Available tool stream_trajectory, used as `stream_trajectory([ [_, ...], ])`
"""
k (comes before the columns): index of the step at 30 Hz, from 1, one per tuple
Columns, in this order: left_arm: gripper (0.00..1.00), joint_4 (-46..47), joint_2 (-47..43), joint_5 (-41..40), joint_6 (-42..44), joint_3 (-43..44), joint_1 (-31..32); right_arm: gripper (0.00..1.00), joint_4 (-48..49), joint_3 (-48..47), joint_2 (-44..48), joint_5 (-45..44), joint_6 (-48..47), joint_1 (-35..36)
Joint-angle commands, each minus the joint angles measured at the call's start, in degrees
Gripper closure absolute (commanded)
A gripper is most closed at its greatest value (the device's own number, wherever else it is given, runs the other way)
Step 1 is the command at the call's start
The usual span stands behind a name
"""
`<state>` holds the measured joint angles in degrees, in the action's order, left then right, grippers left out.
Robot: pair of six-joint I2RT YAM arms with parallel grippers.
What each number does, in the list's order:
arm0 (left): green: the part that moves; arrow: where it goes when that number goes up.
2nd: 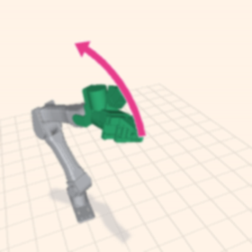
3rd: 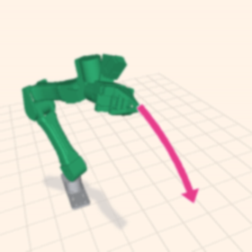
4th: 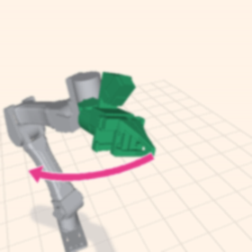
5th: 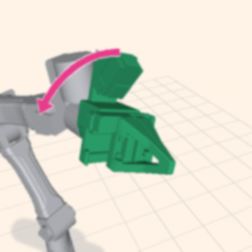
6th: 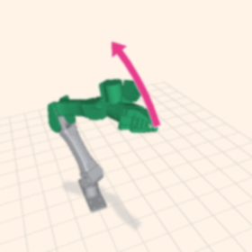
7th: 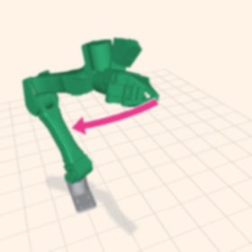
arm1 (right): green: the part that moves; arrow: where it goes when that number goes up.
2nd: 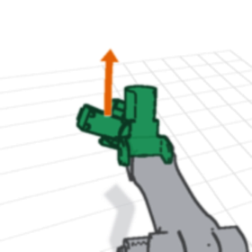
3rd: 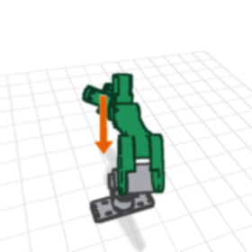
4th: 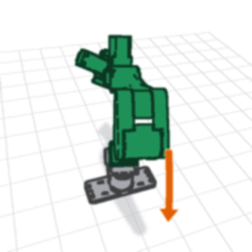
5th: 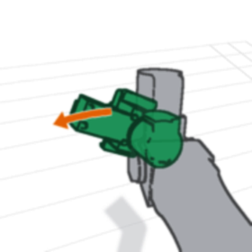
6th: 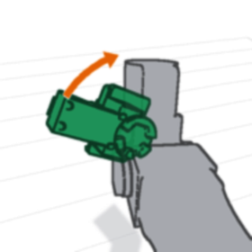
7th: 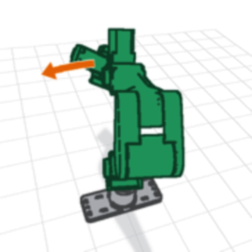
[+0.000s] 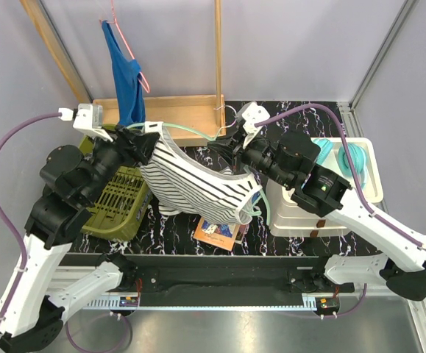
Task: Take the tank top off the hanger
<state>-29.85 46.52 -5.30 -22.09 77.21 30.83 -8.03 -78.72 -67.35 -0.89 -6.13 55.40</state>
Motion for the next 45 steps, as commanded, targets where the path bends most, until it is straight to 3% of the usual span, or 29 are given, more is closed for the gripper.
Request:
stream_trajectory([
  [1,0.4,3.0,1.4,-1.2,-1.9,-0.4,-0.1,1.0,2.8,-2.9,0.3,-1.6,1.1,0.4],
  [15,0.42,2.4,4.7,-5.0,-1.2,-1.4,-0.1,1.0,2.4,-3.3,-0.1,0.3,2.0,0.4],
  [23,0.62,3.1,6.1,-6.3,0.0,-1.5,0.0,1.0,2.5,-3.1,-0.5,0.6,2.2,0.4],
  [27,0.78,3.5,6.3,-6.6,0.4,-1.5,0.0,1.0,2.6,-2.3,0.0,0.3,2.3,0.5],
  [33,0.88,4.4,6.1,-5.3,-0.1,-2.3,0.0,1.0,2.5,-1.7,1.0,0.7,3.2,0.4],
  [34,0.98,4.8,5.8,-5.0,-0.2,-2.5,0.0,1.0,2.5,-1.5,1.0,0.6,3.2,0.4],
  [35,1.0,5.4,5.4,-5.0,-0.3,-2.7,-0.1,1.0,2.5,-1.4,1.0,0.4,3.1,0.5],
  [41,1.0,9.4,0.1,-4.8,-0.9,-5.8,-0.1,1.0,2.8,2.0,3.0,-5.3,3.8,0.4],
  [45,1.0,10.4,-3.3,-11.1,-0.1,-7.5,-0.1,1.0,3.4,5.6,6.6,-4.3,5.0,0.4],
])
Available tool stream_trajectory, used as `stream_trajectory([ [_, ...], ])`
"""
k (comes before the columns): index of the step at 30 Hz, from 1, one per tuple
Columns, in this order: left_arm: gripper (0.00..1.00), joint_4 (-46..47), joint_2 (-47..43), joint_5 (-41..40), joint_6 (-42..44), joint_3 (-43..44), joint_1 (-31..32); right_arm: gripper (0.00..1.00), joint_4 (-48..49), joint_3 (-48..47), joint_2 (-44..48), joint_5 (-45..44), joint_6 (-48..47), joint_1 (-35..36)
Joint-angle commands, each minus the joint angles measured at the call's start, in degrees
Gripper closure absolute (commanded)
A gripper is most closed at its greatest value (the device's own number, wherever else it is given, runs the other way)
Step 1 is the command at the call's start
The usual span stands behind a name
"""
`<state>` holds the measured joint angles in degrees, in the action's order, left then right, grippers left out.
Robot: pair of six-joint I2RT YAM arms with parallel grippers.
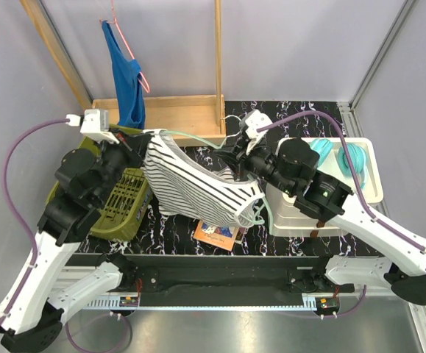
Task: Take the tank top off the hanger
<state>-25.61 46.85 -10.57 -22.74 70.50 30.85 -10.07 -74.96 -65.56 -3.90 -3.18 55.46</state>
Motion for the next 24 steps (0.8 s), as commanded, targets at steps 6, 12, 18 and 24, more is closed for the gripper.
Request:
stream_trajectory([
  [6,1.0,5.4,-5.3,-12.9,2.2,-1.9,-0.1,1.0,7.4,7.3,12.2,2.1,2.9,0.3],
  [12,1.0,5.0,-5.5,-14.1,1.6,-3.5,-0.1,1.0,9.5,11.2,18.5,1.9,2.8,0.3],
  [18,1.0,5.0,-6.8,-11.7,1.1,-5.0,-0.1,1.0,15.1,13.8,21.1,-4.6,5.3,0.3],
  [24,1.0,5.6,-9.1,-4.6,-0.6,-7.1,-0.1,1.0,19.7,12.1,17.8,-6.7,5.9,0.3],
])
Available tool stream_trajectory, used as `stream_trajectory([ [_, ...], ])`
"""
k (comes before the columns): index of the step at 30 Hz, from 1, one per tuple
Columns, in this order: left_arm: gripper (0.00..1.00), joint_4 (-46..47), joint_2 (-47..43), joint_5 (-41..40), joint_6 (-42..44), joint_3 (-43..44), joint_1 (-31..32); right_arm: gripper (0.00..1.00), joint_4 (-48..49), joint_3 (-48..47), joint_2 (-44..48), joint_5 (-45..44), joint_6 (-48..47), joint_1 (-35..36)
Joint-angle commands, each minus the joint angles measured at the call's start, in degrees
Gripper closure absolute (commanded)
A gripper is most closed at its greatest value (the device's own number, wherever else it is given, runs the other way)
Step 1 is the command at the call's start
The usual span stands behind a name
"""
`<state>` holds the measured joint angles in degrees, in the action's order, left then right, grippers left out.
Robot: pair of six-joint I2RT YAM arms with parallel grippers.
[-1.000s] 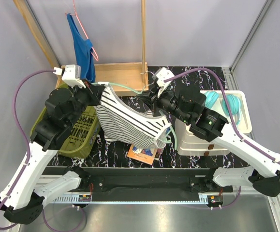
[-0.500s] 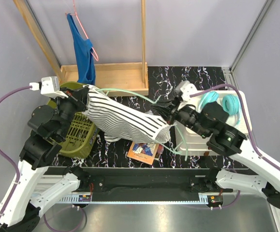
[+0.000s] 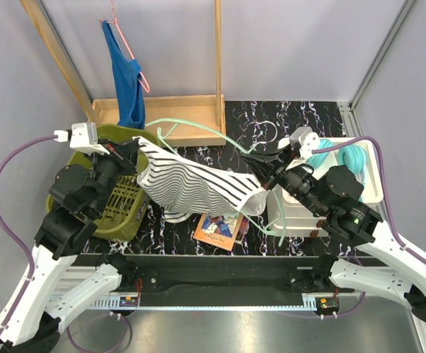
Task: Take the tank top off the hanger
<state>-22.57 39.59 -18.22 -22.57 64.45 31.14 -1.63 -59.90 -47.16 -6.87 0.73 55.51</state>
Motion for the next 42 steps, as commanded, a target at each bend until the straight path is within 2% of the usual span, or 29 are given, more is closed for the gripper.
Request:
stream_trajectory([
  [1,1.0,2.6,-2.2,3.5,-1.2,-1.5,-0.4,1.0,12.0,-3.0,-1.0,-4.7,2.0,0.3],
  [9,1.0,3.1,-1.8,8.6,-0.1,0.1,-0.4,1.0,19.0,-7.2,-7.6,-5.8,3.8,0.4],
  [17,1.0,8.6,3.3,23.4,0.1,3.0,-0.5,1.0,42.0,-8.8,-20.2,-6.5,1.0,0.3],
  [22,1.0,9.1,6.1,21.9,2.3,6.3,-0.4,1.0,58.1,-11.8,-29.5,-13.0,-6.5,0.3],
  [25,1.0,8.6,8.9,18.4,4.6,8.6,-0.4,1.0,62.0,-17.5,-35.9,-15.3,-15.3,0.1],
  [28,1.0,8.4,11.5,16.4,5.7,10.7,-0.5,1.0,62.7,-23.6,-41.6,-14.3,-20.0,-0.7],
  [32,1.0,7.5,15.3,19.5,4.1,13.3,-0.5,1.0,59.9,-30.3,-45.7,-15.1,-19.1,-1.0],
  [35,1.0,3.0,16.9,20.1,1.3,13.5,-0.5,1.0,52.2,-33.1,-44.8,-18.7,-10.3,-1.2],
  [41,1.0,-1.2,14.3,18.6,-7.5,6.1,-0.5,1.0,37.6,-31.8,-41.4,-23.9,-1.9,-1.6],
  [42,1.0,-1.7,14.2,18.4,-8.9,5.6,-0.4,1.0,32.4,-31.3,-40.3,-24.5,-1.1,-1.6],
])
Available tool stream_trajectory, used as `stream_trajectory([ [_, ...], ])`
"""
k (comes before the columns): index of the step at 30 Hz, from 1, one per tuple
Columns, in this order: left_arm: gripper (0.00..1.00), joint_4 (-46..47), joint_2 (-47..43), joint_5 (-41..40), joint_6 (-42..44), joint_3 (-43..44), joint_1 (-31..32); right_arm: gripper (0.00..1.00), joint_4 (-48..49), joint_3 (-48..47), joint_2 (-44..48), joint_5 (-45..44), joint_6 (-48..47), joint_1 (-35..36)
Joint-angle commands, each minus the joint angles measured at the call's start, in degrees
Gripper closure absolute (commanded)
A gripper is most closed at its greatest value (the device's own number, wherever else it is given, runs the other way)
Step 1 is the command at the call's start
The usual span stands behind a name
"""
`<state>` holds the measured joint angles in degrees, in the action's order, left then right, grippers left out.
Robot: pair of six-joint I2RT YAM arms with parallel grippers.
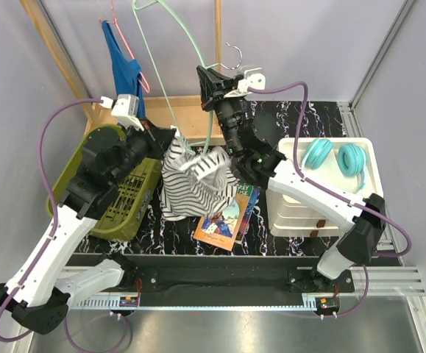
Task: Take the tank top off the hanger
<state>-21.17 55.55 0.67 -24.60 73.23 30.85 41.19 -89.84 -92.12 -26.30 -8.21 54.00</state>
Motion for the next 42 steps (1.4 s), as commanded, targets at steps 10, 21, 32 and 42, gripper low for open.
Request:
stream_trajectory([
  [10,1.0,-12.9,5.4,-4.8,-4.1,5.8,-0.2,1.0,-27.2,-7.2,10.3,-11.8,19.6,-0.3],
  [21,0.44,-18.7,5.8,-2.6,-1.6,7.6,-0.5,1.0,-49.3,-2.1,24.4,-5.7,23.0,-0.4],
  [32,0.06,-15.6,-3.4,11.4,-7.2,13.3,-0.6,1.0,-65.1,-2.5,27.2,3.1,15.0,-0.4],
  [42,0.07,5.9,5.7,28.2,-40.9,16.1,-0.5,1.0,-70.0,4.7,29.2,13.7,11.7,-0.4],
])
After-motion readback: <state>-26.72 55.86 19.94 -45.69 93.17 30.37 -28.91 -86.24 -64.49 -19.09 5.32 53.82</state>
